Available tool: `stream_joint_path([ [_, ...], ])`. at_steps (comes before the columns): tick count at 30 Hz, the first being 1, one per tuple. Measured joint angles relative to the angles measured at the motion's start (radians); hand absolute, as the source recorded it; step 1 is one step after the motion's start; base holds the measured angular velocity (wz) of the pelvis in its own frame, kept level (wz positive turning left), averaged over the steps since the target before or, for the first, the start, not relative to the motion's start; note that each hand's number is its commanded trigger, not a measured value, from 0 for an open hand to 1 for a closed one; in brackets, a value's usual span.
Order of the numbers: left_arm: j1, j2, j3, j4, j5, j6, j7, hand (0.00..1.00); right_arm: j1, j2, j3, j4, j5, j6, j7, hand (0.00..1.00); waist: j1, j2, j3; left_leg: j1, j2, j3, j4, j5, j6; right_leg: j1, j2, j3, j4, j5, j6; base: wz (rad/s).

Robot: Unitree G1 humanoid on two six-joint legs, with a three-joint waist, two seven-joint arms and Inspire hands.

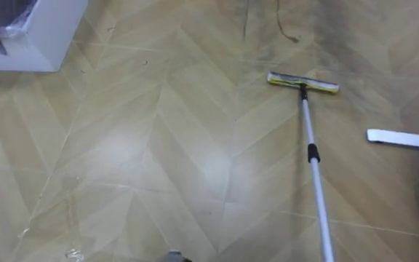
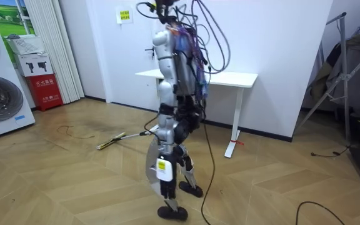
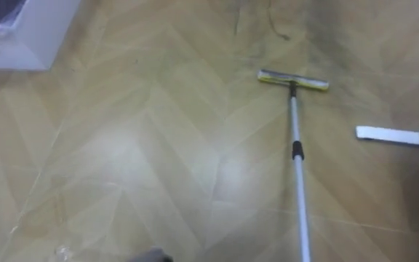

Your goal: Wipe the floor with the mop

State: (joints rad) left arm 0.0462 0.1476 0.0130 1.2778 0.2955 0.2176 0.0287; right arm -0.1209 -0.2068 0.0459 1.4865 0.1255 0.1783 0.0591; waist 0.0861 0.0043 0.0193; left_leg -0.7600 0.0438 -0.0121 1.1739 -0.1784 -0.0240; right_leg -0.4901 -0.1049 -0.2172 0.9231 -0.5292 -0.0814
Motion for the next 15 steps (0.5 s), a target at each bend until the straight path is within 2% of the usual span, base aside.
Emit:
stream_joint_path([
  [1,0.003,0.001,-0.004,0.001,-0.021,0.000,0.000,0.00,-0.013,-0.007,0.000,0.007,0.006,0.003,0.009,1.00,0.008,-0.004,0.0024,-0.036,0.004,0.000,0.052,0.059,0.001,-0.004,-0.001,0.000,0.024,-0.009,-0.008,-0.22],
  [2,0.008,0.006,-0.019,0.004,-0.049,0.001,-0.001,0.00,-0.040,-0.017,0.001,0.012,0.015,0.015,0.026,1.00,0.021,-0.021,0.0092,-0.097,0.006,0.001,0.146,0.196,-0.005,-0.004,-0.005,0.009,0.063,-0.028,-0.015,-0.19],
  [3,0.015,0.008,-0.032,0.013,-0.068,0.000,-0.003,0.00,-0.063,-0.033,0.001,0.013,0.030,0.027,0.050,1.00,0.036,-0.033,0.0047,-0.165,0.010,0.007,0.243,0.276,-0.012,-0.013,-0.012,0.013,0.093,-0.044,-0.025,-0.18],
  [4,0.014,0.009,-0.039,0.019,-0.074,-0.004,-0.006,0.00,-0.080,-0.043,0.002,0.013,0.038,0.030,0.060,1.00,0.044,-0.034,0.0059,-0.201,0.016,0.016,0.301,0.264,-0.008,-0.017,-0.013,0.017,0.109,-0.052,-0.024,-0.16],
  [5,0.013,0.011,-0.046,0.020,-0.089,-0.007,-0.016,0.00,-0.110,-0.064,0.012,0.014,0.063,0.031,0.081,1.00,0.053,-0.037,0.0102,-0.255,0.016,0.037,0.365,0.210,0.008,-0.023,-0.019,0.028,0.131,-0.064,-0.023,-0.16],
  [6,0.015,0.013,-0.047,0.020,-0.089,-0.014,-0.026,0.00,-0.134,-0.080,0.025,0.015,0.078,0.031,0.100,1.00,0.063,-0.041,0.0082,-0.270,0.015,0.059,0.332,0.152,0.014,-0.035,-0.023,0.037,0.136,-0.075,-0.002,-0.14],
  [7,0.016,0.017,-0.047,0.020,-0.089,-0.019,-0.033,0.00,-0.144,-0.085,0.038,0.015,0.092,0.033,0.105,1.00,0.066,-0.046,0.0084,-0.260,0.011,0.069,0.276,0.127,0.011,-0.036,-0.029,0.039,0.135,-0.078,0.003,-0.12],
  [8,0.018,0.029,-0.046,0.020,-0.087,-0.028,-0.046,0.00,-0.157,-0.090,0.058,0.018,0.114,0.033,0.117,1.00,0.070,-0.051,0.0088,-0.212,0.006,0.081,0.106,0.089,0.006,-0.034,-0.040,0.040,0.129,-0.084,0.015,-0.04],
  [9,0.017,0.040,-0.046,0.020,-0.086,-0.027,-0.059,0.00,-0.159,-0.097,0.077,0.019,0.138,0.035,0.127,1.00,0.068,-0.048,0.0063,-0.149,-0.006,0.080,-0.074,0.068,0.008,-0.032,-0.044,0.039,0.127,-0.092,0.032,0.00],
  [10,0.017,0.046,-0.046,0.020,-0.086,-0.026,-0.065,0.00,-0.153,-0.101,0.086,0.017,0.149,0.037,0.130,1.00,0.068,-0.044,0.0028,-0.122,-0.008,0.080,-0.154,0.062,0.008,-0.031,-0.043,0.040,0.127,-0.096,0.040,0.11],
  [11,0.011,0.054,-0.047,0.021,-0.086,-0.025,-0.080,0.00,-0.138,-0.109,0.090,0.017,0.162,0.042,0.133,1.00,0.063,-0.038,0.0008,-0.082,-0.010,0.085,-0.262,0.007,0.023,-0.034,-0.045,0.039,0.126,-0.108,0.057,0.31],
  [12,-0.004,0.062,-0.053,0.025,-0.087,-0.025,-0.091,0.00,-0.116,-0.112,0.090,0.019,0.162,0.042,0.135,1.00,0.053,-0.030,-0.0032,-0.084,-0.025,0.104,-0.272,-0.039,0.067,-0.032,-0.062,0.039,0.116,-0.113,0.061,0.32],
  [13,-0.012,0.062,-0.056,0.032,-0.088,-0.024,-0.093,0.00,-0.101,-0.115,0.089,0.021,0.162,0.042,0.135,1.00,0.053,-0.032,-0.0067,-0.082,-0.026,0.121,-0.273,-0.054,0.085,-0.030,-0.071,0.041,0.108,-0.113,0.065,0.28],
  [14,-0.017,0.058,-0.057,0.040,-0.090,-0.024,-0.099,0.00,-0.074,-0.125,0.088,0.037,0.162,0.045,0.134,1.00,0.053,-0.029,-0.0090,-0.075,-0.045,0.137,-0.270,-0.096,0.123,-0.032,-0.088,0.057,0.113,-0.100,0.093,0.10],
  [15,-0.031,0.050,-0.058,0.039,-0.087,-0.023,-0.099,0.00,-0.053,-0.139,0.088,0.049,0.159,0.046,0.130,1.00,0.040,-0.024,-0.0071,-0.059,-0.082,0.141,-0.264,-0.124,0.145,-0.063,-0.109,0.083,0.196,-0.049,0.095,0.11],
])
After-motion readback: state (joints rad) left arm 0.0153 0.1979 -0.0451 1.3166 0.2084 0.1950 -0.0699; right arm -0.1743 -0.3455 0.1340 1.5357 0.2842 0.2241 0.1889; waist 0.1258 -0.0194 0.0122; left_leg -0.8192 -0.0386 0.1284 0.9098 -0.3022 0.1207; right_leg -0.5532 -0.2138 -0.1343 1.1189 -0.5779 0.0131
